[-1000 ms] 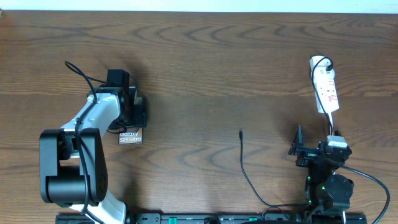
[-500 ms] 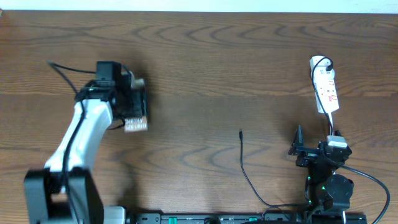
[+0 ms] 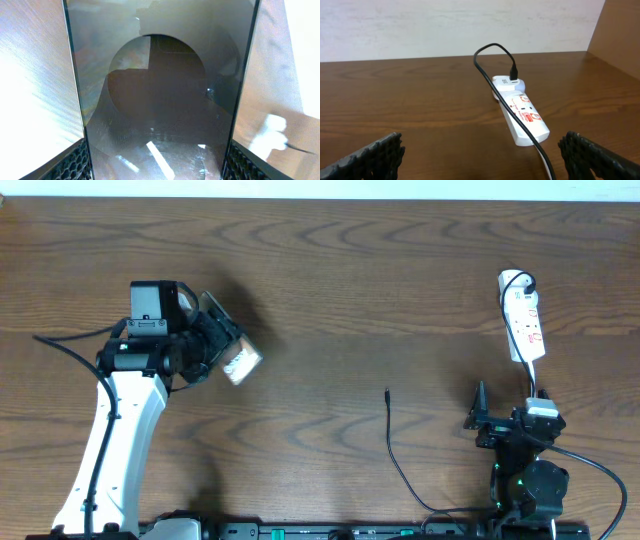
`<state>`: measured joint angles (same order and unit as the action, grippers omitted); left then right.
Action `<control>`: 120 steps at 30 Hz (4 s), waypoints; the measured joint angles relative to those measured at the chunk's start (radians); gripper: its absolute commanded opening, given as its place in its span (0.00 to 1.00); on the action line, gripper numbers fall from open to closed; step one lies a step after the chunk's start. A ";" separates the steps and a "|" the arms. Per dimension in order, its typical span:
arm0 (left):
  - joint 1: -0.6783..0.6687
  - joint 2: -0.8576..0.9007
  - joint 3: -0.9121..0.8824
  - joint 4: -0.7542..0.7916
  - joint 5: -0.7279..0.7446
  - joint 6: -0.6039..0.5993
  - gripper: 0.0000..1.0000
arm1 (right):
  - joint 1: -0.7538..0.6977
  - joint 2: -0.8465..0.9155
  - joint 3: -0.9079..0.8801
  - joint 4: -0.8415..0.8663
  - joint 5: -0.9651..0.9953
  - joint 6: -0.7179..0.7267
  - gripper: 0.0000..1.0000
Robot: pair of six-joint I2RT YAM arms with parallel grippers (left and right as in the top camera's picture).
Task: Plug charger to phone and switch on socket
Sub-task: 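Lift the phone with the left gripper and tilt it upright, then bring the right gripper toward the phone held by the left gripper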
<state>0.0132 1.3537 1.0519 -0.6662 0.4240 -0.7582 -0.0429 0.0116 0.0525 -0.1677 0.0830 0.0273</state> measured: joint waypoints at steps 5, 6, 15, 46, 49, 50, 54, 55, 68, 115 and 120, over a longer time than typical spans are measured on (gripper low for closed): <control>0.000 0.000 0.000 -0.002 0.186 -0.212 0.07 | 0.000 0.000 0.000 0.000 0.000 0.000 0.99; 0.000 0.000 0.000 -0.002 0.229 -0.257 0.07 | 0.000 0.000 0.000 0.000 0.000 0.000 0.99; 0.000 0.000 0.000 -0.005 0.500 -0.483 0.08 | 0.000 0.000 0.000 0.000 0.000 0.000 0.99; 0.000 0.000 0.000 -0.014 0.749 -0.712 0.08 | 0.000 0.000 0.000 0.000 0.000 0.000 0.99; 0.000 0.000 0.000 -0.014 0.750 -0.712 0.07 | 0.000 0.000 0.000 0.000 0.000 0.000 0.99; 0.000 0.000 0.000 -0.014 0.752 -0.712 0.08 | 0.000 0.000 0.000 0.000 0.000 0.000 0.99; 0.000 0.000 0.000 -0.014 0.752 -0.712 0.07 | 0.000 0.000 0.000 0.000 0.000 0.000 0.99; 0.000 0.000 0.000 -0.014 0.752 -0.712 0.07 | 0.000 0.000 0.000 0.000 0.000 0.000 0.99; -0.001 0.000 0.000 -0.199 0.350 -0.615 0.08 | 0.000 0.000 0.000 0.003 0.000 0.000 0.99; -0.001 0.000 0.000 -0.302 -0.094 -0.599 0.07 | 0.003 1.237 0.637 0.229 -1.088 0.495 0.99; -0.001 0.000 0.000 -0.298 -0.094 -0.606 0.07 | 0.037 1.427 0.640 0.347 -1.194 0.719 0.99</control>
<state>0.0124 1.3537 1.0519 -0.9642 0.3298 -1.3640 -0.0063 1.4387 0.6926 0.1791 -1.1110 0.7467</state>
